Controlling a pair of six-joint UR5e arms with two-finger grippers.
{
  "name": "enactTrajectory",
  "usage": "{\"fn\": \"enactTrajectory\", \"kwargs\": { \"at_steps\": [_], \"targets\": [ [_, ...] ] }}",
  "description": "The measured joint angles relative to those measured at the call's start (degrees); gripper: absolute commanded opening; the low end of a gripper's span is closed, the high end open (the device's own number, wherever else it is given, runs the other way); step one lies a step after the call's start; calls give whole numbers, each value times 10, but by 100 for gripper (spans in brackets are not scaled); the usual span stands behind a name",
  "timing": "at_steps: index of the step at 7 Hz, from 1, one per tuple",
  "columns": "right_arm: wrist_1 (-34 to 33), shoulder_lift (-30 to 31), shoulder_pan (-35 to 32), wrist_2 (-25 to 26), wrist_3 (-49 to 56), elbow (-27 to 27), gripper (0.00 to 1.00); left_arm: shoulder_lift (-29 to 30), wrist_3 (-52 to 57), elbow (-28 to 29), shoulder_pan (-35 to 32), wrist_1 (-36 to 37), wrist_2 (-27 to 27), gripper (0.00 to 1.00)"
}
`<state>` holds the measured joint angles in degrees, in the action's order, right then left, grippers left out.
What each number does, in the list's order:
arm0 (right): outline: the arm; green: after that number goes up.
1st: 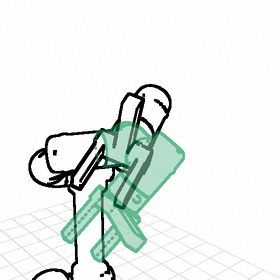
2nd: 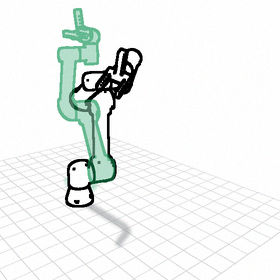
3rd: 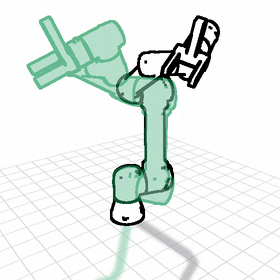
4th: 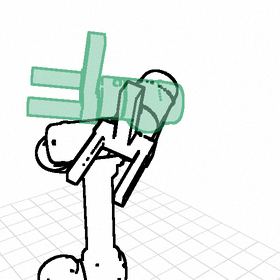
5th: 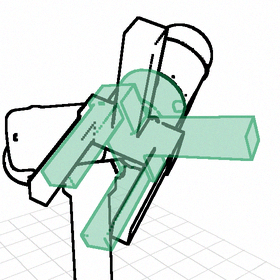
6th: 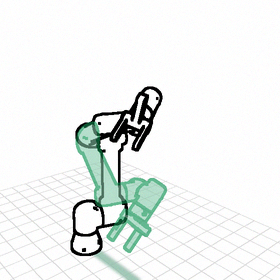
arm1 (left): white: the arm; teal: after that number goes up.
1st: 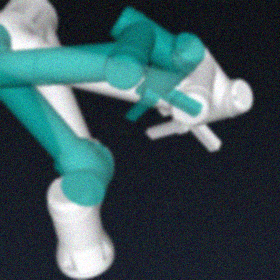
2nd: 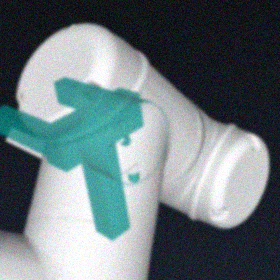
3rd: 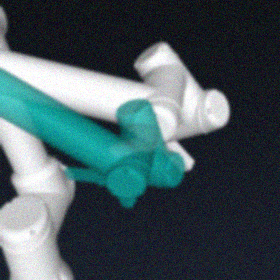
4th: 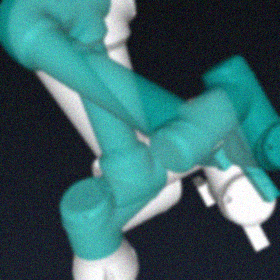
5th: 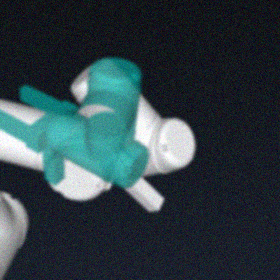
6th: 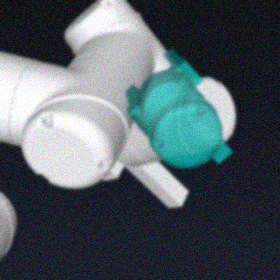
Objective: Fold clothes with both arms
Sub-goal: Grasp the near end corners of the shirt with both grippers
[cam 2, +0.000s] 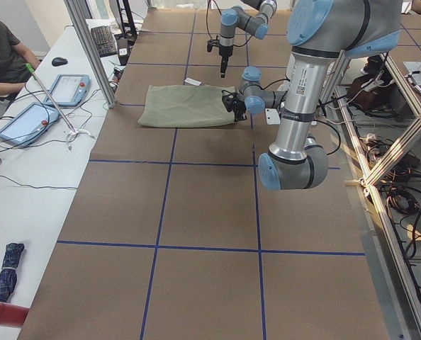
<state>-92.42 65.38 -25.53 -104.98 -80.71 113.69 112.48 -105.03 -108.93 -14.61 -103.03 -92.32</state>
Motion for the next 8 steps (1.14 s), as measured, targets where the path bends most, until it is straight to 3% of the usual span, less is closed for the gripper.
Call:
{"fn": "enactTrajectory", "kwargs": {
  "at_steps": [5,8],
  "targets": [
    [33,0,100,73,-265,-14,100,3,1,-7,16,0,-3,0],
    [36,2,99,78,-292,-50,100,5,1,-7,21,-1,-3,0]
  ]
}}
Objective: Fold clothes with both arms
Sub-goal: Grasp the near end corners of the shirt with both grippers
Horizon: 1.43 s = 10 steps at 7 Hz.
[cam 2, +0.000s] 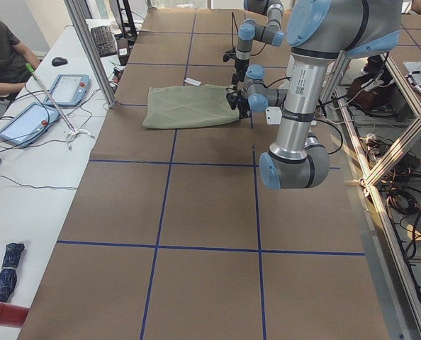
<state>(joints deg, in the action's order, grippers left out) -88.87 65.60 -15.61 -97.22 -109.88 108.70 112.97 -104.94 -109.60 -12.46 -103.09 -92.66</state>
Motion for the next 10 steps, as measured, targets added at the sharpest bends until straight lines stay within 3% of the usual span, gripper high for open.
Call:
{"fn": "enactTrajectory", "kwargs": {
  "at_steps": [5,7,10],
  "targets": [
    [3,-1,-14,-1,3,-31,99,9,0,0,2,1,0,0],
    [8,-2,-14,-1,0,-33,48,9,0,0,2,1,0,0],
    [10,-4,-13,-1,-2,-33,0,9,0,0,2,0,0,0]
  ]
}}
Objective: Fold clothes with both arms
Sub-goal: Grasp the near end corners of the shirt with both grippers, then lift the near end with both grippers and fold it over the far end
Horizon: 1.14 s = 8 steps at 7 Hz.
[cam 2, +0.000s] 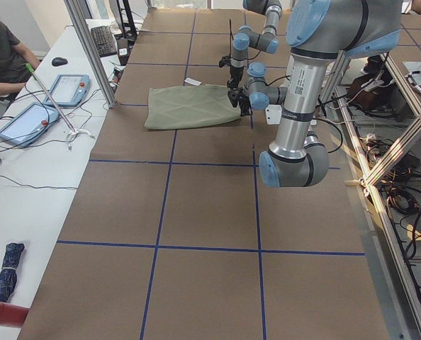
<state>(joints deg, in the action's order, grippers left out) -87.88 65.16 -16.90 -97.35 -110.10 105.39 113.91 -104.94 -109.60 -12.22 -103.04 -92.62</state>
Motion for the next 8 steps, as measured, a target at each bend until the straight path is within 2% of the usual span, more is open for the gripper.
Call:
{"fn": "enactTrajectory", "kwargs": {
  "at_steps": [3,5,7,8],
  "targets": [
    [11,-3,-2,0,-1,3,0,1,0,0,0,0,1,0],
    [22,0,-5,-2,-41,26,0,-3,0,-9,2,1,1,0],
    [20,9,-4,-14,-56,73,0,-13,8,-55,21,21,2,0],
    [18,18,0,-33,-57,100,0,-20,13,-96,35,60,3,0]
  ]
}}
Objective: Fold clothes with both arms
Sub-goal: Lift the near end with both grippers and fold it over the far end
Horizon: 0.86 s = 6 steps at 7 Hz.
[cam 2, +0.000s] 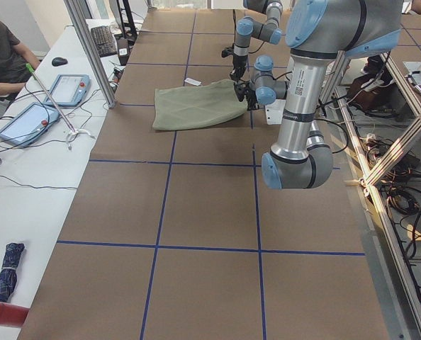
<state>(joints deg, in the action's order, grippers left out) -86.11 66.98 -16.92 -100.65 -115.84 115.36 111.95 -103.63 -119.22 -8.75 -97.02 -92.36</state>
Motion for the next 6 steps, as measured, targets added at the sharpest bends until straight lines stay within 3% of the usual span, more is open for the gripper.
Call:
{"fn": "enactTrajectory", "kwargs": {
  "at_steps": [3,6],
  "targets": [
    [-1,17,4,-66,-1,51,0,-1,3,-73,22,87,-1,0],
    [4,-7,-60,-28,14,36,0,30,42,-66,-79,89,-7,0]
  ]
}}
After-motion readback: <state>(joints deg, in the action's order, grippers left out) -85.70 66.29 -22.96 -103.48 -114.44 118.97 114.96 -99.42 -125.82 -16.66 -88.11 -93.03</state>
